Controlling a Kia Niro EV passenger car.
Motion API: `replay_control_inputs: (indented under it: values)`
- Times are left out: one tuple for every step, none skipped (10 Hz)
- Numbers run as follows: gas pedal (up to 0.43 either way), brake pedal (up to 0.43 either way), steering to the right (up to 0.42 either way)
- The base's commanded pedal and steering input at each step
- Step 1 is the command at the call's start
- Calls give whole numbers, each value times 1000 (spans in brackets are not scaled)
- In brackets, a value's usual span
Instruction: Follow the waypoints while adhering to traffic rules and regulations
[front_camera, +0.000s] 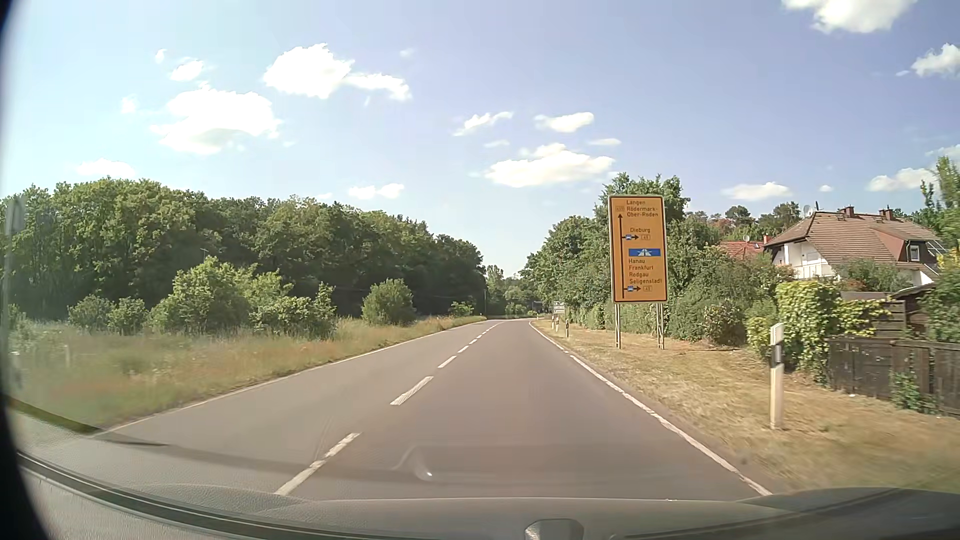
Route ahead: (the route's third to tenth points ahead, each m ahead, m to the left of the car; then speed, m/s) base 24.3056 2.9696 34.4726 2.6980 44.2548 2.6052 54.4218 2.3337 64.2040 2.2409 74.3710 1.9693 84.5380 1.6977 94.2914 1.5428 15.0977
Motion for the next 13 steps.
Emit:
replay_control_inputs:
  values:
    - [130,30,0]
    - [130,30,0]
    - [130,30,-1]
    - [130,30,0]
    - [130,30,0]
    - [130,30,1]
    - [130,30,1]
    - [130,30,0]
    - [130,30,0]
    - [130,30,0]
    - [130,30,0]
    - [130,30,0]
    - [130,30,0]
